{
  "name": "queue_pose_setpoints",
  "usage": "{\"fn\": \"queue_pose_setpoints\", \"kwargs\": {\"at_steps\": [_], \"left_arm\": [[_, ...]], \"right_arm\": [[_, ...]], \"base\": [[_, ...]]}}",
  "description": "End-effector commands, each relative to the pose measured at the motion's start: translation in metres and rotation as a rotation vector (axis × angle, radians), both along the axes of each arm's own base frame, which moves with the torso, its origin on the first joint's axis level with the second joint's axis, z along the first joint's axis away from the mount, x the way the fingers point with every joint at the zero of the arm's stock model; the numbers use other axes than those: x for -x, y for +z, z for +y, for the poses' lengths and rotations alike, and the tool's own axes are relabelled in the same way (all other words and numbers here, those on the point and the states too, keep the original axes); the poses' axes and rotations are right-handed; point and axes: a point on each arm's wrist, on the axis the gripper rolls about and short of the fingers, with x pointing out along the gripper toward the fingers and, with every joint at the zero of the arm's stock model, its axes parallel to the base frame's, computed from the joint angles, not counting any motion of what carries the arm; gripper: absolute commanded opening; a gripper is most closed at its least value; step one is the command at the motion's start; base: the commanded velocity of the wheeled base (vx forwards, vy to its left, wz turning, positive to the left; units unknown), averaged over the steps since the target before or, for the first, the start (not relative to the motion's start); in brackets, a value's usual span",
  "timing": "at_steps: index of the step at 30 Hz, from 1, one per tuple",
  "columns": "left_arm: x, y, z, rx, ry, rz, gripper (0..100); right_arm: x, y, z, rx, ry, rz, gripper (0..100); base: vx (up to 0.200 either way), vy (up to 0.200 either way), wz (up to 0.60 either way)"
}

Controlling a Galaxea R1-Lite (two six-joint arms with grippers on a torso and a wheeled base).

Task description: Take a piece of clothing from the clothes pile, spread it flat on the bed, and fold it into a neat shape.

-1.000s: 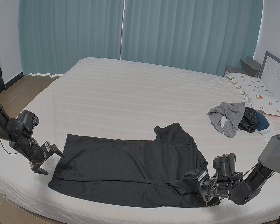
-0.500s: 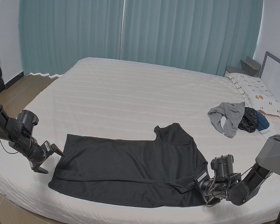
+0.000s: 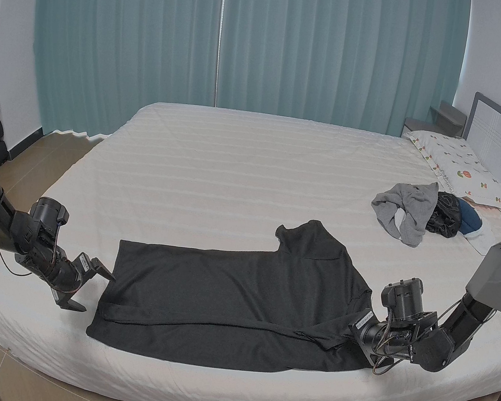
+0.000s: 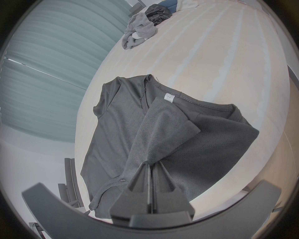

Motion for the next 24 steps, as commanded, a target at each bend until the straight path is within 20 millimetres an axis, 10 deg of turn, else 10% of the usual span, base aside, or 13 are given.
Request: {"fn": "queue_pose_setpoints", "kwargs": {"at_steps": [1,9,10,24], "left_arm": [[0.000,0.001,0.000,-0.001,0.001,-0.001,100],[0.000,0.001,0.000,-0.001,0.001,-0.001,100],[0.001,0.000,0.000,0.000,0.001,0.000,100],[0.000,0.000,0.000,0.000,0.001,0.000,100]], "right_arm": [[0.002,0.012,-0.001,-0.008,0.003,-0.034,0],[0.003,0.012,-0.001,0.011,0.028,-0.037,0],[0.002,0.008,0.000,0.015,0.029,-0.025,100],[-0.003,0.019,-0.033,0.067,0.004,-0.069,100]], "base": [[0.000,0.000,0.00],[0.000,0.000,0.00],[0.000,0.000,0.00],[0.000,0.000,0.00]]}}
